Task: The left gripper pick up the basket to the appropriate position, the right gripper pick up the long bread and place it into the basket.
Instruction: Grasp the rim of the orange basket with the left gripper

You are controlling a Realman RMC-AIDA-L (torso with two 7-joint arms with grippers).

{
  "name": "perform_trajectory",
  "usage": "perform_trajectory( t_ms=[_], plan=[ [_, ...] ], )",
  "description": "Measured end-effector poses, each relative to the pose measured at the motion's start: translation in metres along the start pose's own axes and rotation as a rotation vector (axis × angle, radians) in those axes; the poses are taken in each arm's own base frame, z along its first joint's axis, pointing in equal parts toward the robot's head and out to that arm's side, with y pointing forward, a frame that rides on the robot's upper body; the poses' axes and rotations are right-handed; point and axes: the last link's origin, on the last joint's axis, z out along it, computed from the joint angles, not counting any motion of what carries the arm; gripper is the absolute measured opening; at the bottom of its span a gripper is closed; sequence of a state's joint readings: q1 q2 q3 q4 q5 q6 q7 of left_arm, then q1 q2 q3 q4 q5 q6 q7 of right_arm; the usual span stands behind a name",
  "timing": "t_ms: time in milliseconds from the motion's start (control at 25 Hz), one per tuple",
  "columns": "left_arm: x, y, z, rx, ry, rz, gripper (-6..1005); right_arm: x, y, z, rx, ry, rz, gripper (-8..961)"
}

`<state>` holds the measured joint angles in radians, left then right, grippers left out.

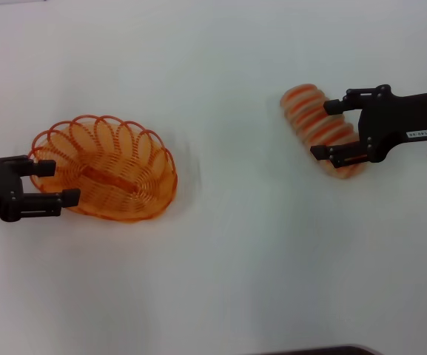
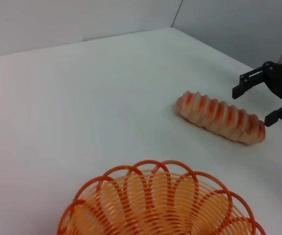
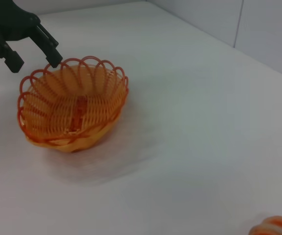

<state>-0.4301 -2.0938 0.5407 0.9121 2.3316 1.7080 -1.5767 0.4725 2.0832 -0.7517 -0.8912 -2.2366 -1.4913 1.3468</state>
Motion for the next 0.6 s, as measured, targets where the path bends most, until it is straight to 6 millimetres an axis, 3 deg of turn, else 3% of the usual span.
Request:
perform_trajectory(
  t_ms=[320, 600],
  plan=[
    [0.002, 0.0, -0.002, 0.004, 0.0, -0.001, 798, 0.0, 0.0, 0.0, 0.002, 0.0, 0.0, 873],
    [0.017, -0.012, -0.008, 0.09, 0.019, -0.095, 790, -0.001, -0.001, 0.0, 0.005, -0.001, 0.001, 872]
  ],
)
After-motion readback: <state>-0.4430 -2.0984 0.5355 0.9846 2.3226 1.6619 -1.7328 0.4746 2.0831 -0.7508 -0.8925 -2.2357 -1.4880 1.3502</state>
